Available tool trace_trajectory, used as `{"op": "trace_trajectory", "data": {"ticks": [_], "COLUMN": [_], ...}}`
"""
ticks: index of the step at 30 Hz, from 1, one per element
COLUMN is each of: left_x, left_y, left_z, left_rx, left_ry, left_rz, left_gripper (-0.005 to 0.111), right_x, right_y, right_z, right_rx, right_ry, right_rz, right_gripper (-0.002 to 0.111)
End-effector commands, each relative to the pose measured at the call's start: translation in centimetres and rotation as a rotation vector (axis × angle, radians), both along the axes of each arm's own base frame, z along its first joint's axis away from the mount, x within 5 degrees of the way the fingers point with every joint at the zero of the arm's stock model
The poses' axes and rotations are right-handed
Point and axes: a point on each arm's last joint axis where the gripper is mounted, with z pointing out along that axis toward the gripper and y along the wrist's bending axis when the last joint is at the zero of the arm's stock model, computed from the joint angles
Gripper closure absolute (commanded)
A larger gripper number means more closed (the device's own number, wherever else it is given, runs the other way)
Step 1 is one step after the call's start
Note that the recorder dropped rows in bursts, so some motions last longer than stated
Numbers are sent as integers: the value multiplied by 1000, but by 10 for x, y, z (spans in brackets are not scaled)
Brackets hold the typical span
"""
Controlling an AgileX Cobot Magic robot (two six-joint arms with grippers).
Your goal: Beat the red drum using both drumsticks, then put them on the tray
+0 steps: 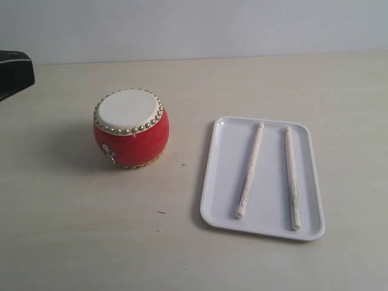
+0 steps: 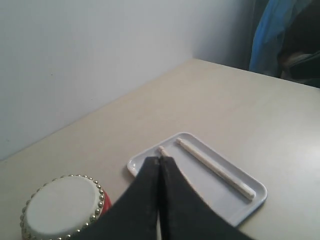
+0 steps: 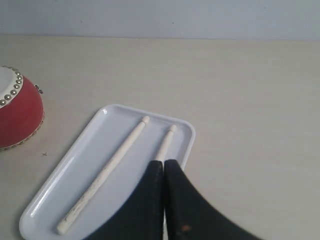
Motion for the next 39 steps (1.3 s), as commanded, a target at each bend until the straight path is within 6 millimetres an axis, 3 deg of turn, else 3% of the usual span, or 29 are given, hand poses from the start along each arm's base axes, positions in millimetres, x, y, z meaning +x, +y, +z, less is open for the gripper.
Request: {"op": "trace_trajectory", "data": {"ticks": [1, 3, 7, 14, 21, 23, 28, 39], "left_x": [-2, -3, -1, -13, -31, -35, -42, -41], "left_y": [1, 5, 24, 67, 86, 88, 87, 87], "left_z": [-4, -11, -48, -94, -133, -133, -145, -139], "left_rx": [26, 97, 156, 69, 14, -20, 98, 48], "left_ry": [17, -19, -18, -76, -104, -139, -77, -127], "left_rz": [-7, -5, 107, 426, 594, 609, 567, 584], "left_gripper": [107, 107, 107, 107, 107, 107, 107, 107], "right_x": [-1, -1, -1, -1, -1, -1, -1, -1], "right_y": [0, 0, 0, 0, 0, 0, 0, 0], "right_z": [0, 0, 0, 0, 0, 0, 0, 1], "right_rx": [4, 4, 6, 9, 9, 9, 9, 12], "right_ry": [-8, -8, -8, -7, -7, -7, -7, -21], "right_rz": [-3, -3, -3, -3, -3, -3, -3, -6], "right_gripper": [108, 108, 108, 108, 108, 108, 108, 108]}}
